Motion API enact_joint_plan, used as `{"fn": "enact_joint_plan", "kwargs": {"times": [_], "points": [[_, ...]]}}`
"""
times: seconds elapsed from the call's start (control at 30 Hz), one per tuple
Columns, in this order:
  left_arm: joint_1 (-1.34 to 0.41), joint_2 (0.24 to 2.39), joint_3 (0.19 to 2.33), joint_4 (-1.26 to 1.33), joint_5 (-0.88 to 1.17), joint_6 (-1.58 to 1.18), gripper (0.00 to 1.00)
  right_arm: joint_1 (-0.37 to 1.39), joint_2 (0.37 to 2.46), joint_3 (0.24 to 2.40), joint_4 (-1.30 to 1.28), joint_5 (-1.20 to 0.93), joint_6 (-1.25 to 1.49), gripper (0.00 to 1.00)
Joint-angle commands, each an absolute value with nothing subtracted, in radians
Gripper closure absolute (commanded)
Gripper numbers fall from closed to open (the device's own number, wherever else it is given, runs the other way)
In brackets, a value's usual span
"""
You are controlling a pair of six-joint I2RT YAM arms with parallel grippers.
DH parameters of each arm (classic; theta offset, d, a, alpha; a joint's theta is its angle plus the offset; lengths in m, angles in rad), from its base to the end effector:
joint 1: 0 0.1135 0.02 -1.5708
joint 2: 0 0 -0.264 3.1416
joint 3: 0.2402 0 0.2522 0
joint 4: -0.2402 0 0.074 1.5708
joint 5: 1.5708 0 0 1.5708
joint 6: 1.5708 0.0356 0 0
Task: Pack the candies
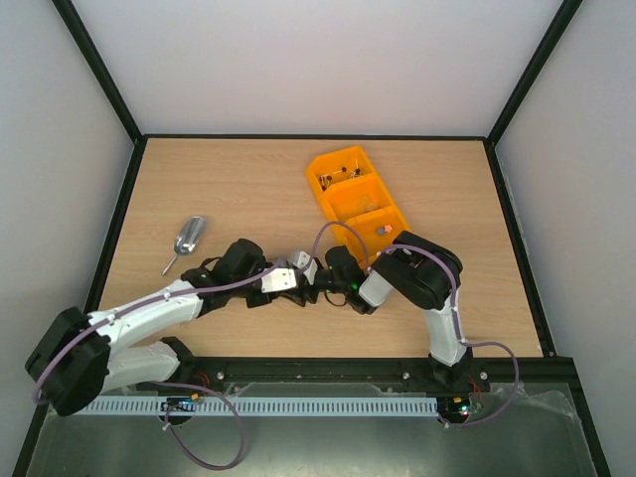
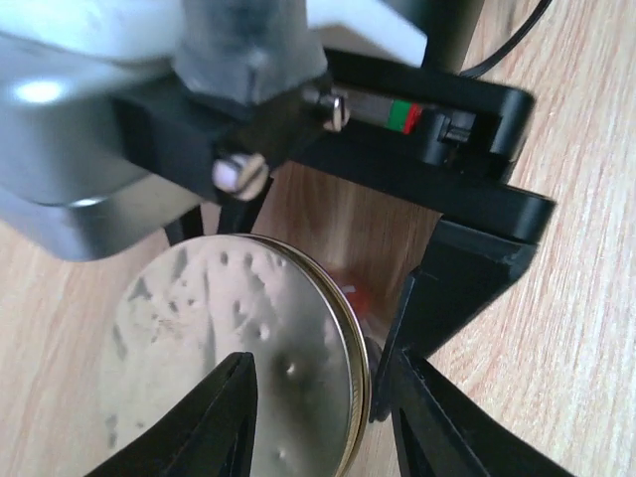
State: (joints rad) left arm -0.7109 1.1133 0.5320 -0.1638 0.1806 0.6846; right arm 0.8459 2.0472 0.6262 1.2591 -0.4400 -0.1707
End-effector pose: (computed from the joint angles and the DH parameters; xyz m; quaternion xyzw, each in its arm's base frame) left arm 0.1634 -0.1492 0.1921 0.6138 0.6758 -0.0878 0.3985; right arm 0.2153 0.2659 0.0977 -0.4854 0.5808 0.3662 0.5413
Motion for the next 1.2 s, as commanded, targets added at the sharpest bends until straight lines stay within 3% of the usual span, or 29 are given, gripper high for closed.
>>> {"fn": "enact_joint_plan", "kwargs": {"times": [0.0,0.33,0.6,0.63,0.83,1.03,1.17], "points": [[-0.723,1.182,0.556,-0.116,0.14,0.63,0.62,0.86,2.061,0.624,1.168,-0.453,-0.151,0.98],[-0.624,1.114,0.425,-0.139,0.005,0.786,0.73,0.861,2.049,0.592,1.173,-0.484,-0.188,0.99],[-0.458,1.036,0.4,-0.231,0.043,0.872,0.71,0.861,2.04,0.576,1.172,-0.482,-0.172,0.99],[-0.432,1.003,0.43,-0.271,0.117,0.857,0.66,0.861,2.042,0.576,1.173,-0.478,-0.167,0.99],[-0.454,0.946,0.58,-0.427,0.397,0.611,0.03,0.861,2.053,0.601,1.17,-0.441,-0.129,0.99],[-0.509,1.066,0.623,-0.325,0.396,0.329,0.01,0.863,2.06,0.616,1.168,-0.429,-0.117,0.99],[-0.572,1.135,0.63,-0.248,0.304,0.298,0.01,0.866,2.063,0.621,1.162,-0.423,-0.12,0.99]]}}
